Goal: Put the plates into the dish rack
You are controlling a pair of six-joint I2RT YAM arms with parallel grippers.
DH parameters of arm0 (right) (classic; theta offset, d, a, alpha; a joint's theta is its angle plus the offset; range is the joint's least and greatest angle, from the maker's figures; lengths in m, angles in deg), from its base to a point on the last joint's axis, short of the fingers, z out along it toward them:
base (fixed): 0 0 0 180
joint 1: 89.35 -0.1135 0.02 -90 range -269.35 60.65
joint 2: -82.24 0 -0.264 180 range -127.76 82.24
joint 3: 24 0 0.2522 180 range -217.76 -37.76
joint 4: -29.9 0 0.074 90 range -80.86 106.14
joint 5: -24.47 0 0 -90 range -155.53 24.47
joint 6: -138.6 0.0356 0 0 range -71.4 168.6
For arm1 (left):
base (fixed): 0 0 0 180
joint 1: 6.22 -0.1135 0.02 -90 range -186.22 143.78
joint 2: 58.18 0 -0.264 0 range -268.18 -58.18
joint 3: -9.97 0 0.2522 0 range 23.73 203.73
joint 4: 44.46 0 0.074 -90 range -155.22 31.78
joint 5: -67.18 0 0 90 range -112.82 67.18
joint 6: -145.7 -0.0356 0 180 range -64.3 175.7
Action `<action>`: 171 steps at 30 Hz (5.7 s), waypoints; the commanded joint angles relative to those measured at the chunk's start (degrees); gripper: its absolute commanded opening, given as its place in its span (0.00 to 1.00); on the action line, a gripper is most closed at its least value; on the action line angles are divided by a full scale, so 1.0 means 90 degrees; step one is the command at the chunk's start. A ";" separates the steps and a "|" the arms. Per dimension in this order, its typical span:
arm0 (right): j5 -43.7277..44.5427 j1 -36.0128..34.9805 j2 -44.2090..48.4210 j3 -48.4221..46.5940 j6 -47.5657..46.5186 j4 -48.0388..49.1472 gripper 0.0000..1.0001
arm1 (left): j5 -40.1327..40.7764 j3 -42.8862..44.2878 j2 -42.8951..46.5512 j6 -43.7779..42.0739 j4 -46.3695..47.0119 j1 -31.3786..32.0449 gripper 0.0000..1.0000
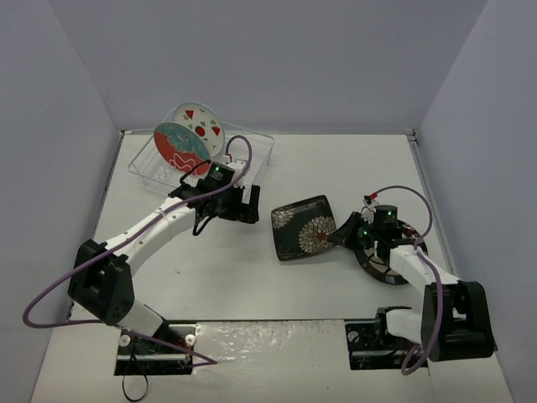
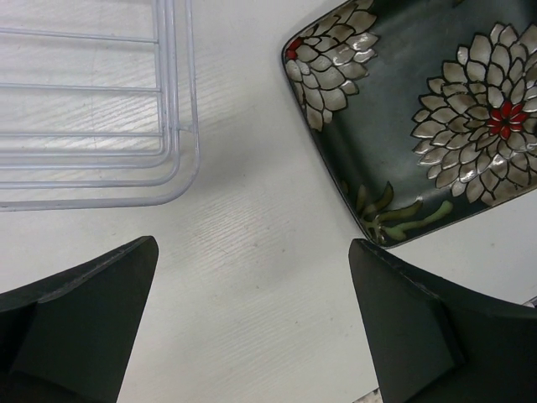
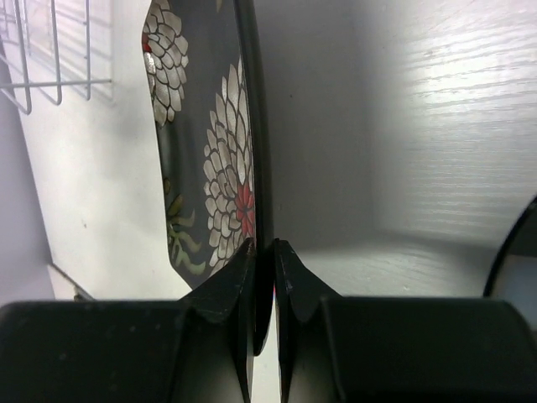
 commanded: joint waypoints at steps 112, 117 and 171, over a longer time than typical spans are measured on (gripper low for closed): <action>0.3543 -0.4876 -0.7986 -1.1976 -0.5962 0.4354 0.00 | 0.1491 -0.1034 0.2143 0.2327 -0.0047 -0.3938 0.97; 0.3469 -0.4840 -0.8068 -1.1777 -0.5604 0.4404 0.00 | 0.1460 -0.1058 0.2128 0.2313 0.0023 -0.3932 0.97; 0.5267 -0.3573 -0.3647 -0.7654 -0.3054 0.2361 1.00 | 0.1000 -0.0742 0.2375 0.1605 -0.0065 -0.3840 0.97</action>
